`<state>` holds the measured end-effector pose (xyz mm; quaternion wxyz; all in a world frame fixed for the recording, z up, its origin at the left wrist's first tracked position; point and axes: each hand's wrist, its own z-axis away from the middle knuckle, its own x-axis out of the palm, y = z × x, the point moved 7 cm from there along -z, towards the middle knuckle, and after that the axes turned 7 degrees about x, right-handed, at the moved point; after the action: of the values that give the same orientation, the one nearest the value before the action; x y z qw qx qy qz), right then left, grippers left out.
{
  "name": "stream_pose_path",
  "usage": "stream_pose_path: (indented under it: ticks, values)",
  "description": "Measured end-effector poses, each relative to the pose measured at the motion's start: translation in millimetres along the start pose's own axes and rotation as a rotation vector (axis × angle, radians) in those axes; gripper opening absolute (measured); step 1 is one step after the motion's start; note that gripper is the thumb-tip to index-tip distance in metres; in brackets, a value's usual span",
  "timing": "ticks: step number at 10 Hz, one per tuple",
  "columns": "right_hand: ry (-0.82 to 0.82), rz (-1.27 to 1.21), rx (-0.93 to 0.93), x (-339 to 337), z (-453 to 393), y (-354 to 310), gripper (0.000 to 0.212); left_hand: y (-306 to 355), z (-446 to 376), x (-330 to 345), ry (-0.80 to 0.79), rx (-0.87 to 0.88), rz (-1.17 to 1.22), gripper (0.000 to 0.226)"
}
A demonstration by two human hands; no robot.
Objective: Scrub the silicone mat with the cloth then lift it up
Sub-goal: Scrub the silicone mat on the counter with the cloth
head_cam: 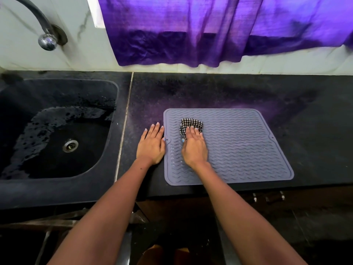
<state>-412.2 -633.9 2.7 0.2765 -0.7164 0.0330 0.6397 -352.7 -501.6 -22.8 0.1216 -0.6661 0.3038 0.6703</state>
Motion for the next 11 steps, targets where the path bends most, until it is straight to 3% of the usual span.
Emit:
stream_pose_path:
  ticks: [1, 2, 3, 4, 6, 7, 9, 10, 11]
  values:
    - [-0.069, -0.049, -0.033, -9.2, -1.9, 1.4, 0.053, 0.2, 0.2, 0.5, 0.003, 0.001, -0.004, 0.066]
    - [-0.253, -0.462, 0.144, -20.5, -10.4, 14.4, 0.045, 1.8, 0.5, -1.0, 0.006, 0.006, 0.002, 0.067]
    - [-0.189, -0.814, 0.386, -32.6, -22.8, 19.4, 0.038, 3.8, 2.6, -3.3, 0.015, -0.001, 0.010, 0.059]
    - [-0.066, -0.691, 0.324, -35.3, -7.7, -3.3, 0.041, 4.1, 6.1, -3.0, 0.010, -0.006, -0.004, 0.051]
    - [-0.055, -0.047, -0.115, 19.7, 29.5, -33.5, 0.055, 2.8, 5.2, -0.9, 0.003, -0.001, -0.037, 0.051]
    - [-0.099, 0.011, -0.124, 25.2, 28.6, -31.7, 0.059, 3.2, 5.5, -0.2, 0.011, -0.007, -0.031, 0.051]
    - [-0.272, -0.117, -0.137, 12.1, 20.1, -33.4, 0.052, 2.7, 5.4, 0.3, -0.014, -0.002, -0.037, 0.052]
    - [-0.380, -0.524, 0.119, -13.8, 6.7, -22.4, 0.044, 0.6, 4.3, 0.4, -0.092, 0.029, -0.037, 0.053]
    - [-0.306, -0.479, 0.147, -34.1, 15.9, -22.8, 0.041, -2.7, 6.9, 1.3, -0.141, 0.060, -0.063, 0.054]
